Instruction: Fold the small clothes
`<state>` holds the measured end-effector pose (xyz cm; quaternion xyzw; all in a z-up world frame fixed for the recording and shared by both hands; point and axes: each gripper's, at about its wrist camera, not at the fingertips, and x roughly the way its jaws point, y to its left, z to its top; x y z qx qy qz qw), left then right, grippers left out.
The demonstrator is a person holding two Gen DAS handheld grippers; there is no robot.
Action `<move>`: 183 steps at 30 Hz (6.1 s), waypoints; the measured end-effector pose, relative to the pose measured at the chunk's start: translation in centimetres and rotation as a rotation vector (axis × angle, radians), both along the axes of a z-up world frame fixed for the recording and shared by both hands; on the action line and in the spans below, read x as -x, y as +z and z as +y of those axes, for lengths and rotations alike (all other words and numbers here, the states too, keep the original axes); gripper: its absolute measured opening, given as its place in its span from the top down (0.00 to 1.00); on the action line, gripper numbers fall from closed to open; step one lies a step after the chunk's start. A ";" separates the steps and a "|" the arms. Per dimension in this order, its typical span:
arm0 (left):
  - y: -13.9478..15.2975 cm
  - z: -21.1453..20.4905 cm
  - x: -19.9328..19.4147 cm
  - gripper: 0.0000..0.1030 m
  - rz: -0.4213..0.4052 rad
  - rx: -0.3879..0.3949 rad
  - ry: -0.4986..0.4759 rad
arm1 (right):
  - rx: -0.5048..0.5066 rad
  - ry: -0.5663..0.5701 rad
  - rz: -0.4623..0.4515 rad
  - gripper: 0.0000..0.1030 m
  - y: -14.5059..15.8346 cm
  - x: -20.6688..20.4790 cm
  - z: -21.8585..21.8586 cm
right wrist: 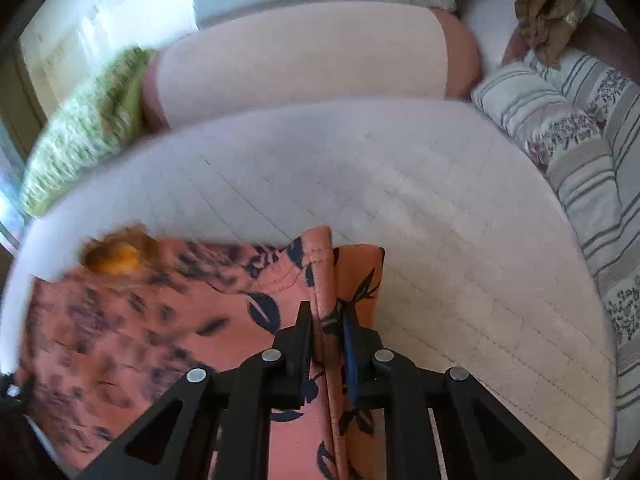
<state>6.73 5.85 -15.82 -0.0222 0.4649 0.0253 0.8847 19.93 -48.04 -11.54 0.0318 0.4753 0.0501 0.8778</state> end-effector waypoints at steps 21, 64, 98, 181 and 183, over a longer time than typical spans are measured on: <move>4.7 -2.7 2.7 0.25 -0.076 -0.067 -0.052 | -0.400 -0.065 -0.011 0.16 1.6 9.6 -6.0; 4.0 -3.0 4.7 0.20 -0.056 -0.046 -0.055 | -0.262 -0.025 0.003 0.82 2.7 7.9 -2.1; -0.1 3.9 4.8 0.73 0.111 0.339 0.151 | -0.051 -0.022 -0.158 0.00 5.2 13.6 -0.3; 9.2 -3.7 -1.3 0.24 -0.098 -0.144 0.044 | -0.301 -0.141 0.048 0.00 -0.3 11.0 -3.1; 9.7 -4.0 -1.2 0.24 -0.111 -0.163 0.056 | -0.343 -0.134 -0.010 0.00 1.7 11.5 -3.3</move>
